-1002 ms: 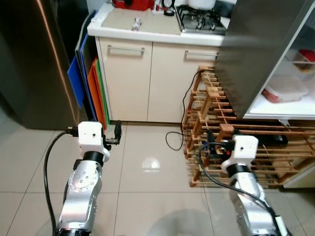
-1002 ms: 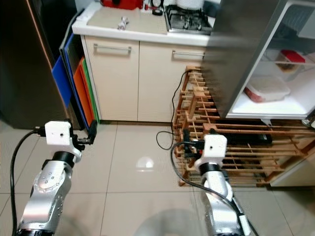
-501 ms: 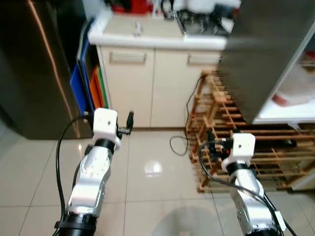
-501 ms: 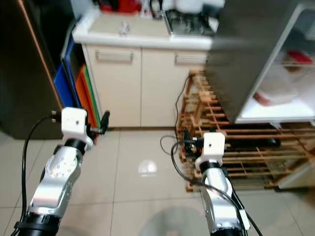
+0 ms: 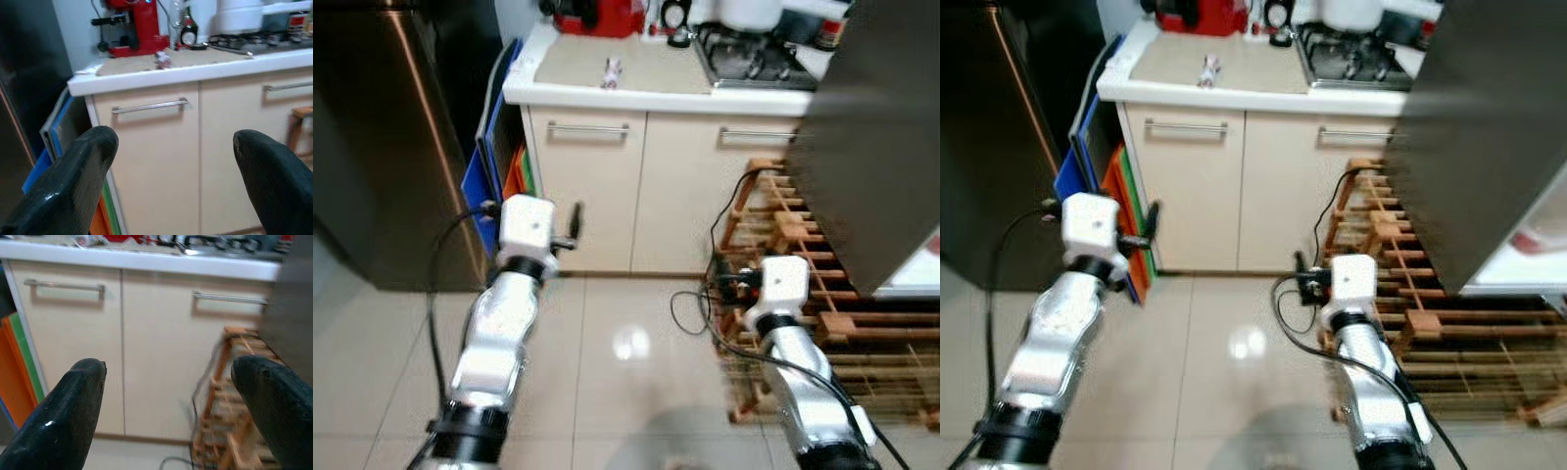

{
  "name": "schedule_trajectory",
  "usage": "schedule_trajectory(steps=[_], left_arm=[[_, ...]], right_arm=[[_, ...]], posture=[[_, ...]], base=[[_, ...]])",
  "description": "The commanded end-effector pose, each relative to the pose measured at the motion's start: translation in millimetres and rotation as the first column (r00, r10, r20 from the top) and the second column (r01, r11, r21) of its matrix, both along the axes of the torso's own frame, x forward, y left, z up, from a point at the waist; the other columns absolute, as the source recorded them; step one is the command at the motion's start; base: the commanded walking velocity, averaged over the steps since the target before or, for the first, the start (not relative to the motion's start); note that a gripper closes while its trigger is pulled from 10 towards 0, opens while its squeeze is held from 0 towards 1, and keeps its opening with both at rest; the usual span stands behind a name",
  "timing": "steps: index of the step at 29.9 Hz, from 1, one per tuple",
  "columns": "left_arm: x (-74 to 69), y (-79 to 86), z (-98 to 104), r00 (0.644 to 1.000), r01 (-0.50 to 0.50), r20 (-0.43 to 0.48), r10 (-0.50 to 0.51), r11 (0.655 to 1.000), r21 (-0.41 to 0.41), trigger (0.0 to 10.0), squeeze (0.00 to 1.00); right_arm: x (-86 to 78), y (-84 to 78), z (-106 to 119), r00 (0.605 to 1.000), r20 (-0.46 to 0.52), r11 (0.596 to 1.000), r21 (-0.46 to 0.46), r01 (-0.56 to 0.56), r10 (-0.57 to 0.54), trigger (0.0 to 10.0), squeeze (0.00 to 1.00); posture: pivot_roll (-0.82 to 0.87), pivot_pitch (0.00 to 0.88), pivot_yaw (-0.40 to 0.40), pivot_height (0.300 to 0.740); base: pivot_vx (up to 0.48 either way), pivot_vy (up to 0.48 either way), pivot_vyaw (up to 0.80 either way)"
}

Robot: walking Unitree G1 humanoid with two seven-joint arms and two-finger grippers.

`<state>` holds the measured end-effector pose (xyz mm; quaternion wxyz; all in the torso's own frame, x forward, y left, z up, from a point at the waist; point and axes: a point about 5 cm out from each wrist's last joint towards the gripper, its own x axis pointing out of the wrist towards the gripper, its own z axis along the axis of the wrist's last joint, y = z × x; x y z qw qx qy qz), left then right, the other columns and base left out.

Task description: Restocking fridge

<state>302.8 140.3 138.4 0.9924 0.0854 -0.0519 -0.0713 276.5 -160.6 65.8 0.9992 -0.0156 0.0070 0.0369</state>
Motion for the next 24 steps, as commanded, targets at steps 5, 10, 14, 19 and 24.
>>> schedule_trajectory(steps=[5,10,14,19,24], left_arm=[[0.3,5.7,1.7,1.000,-0.018,0.005,0.018,1.000,0.020,10.0,0.00],[-1.1,3.0,2.2,1.000,-0.005,0.010,0.004,1.000,0.026,10.0,0.00],[-2.1,1.8,4.1,1.000,0.005,0.025,-0.006,1.000,0.026,10.0,0.00],[-3.3,-3.1,16.6,0.995,0.032,0.090,-0.033,0.999,0.019,10.0,0.00],[-1.5,-12.3,30.2,0.989,0.070,0.129,-0.071,0.997,0.017,10.0,0.00]], right_arm=[[2.8,12.2,2.4,0.999,0.013,0.999,0.013,-0.031,0.031,10.0,0.00],[4.1,13.6,4.1,0.999,0.021,0.999,0.010,-0.036,0.036,10.0,0.00],[8.8,14.0,16.3,0.997,0.065,0.999,0.001,-0.036,0.036,10.0,0.00],[22.2,15.7,58.5,0.977,0.209,1.000,-0.009,-0.029,0.031,10.0,0.00],[29.2,15.0,87.5,0.953,0.302,1.000,0.000,-0.018,0.017,10.0,0.00]], posture=[[0.03,0.000,-0.022,0.740],[0.03,0.000,-0.023,0.740],[0.03,0.000,-0.022,0.740],[0.03,0.000,-0.019,0.740],[0.02,0.000,-0.017,0.740]], base=[[0.480,0.000,0.00],[0.480,0.000,0.00],[0.480,0.000,0.00],[0.480,0.000,0.00],[0.480,0.000,0.00]])
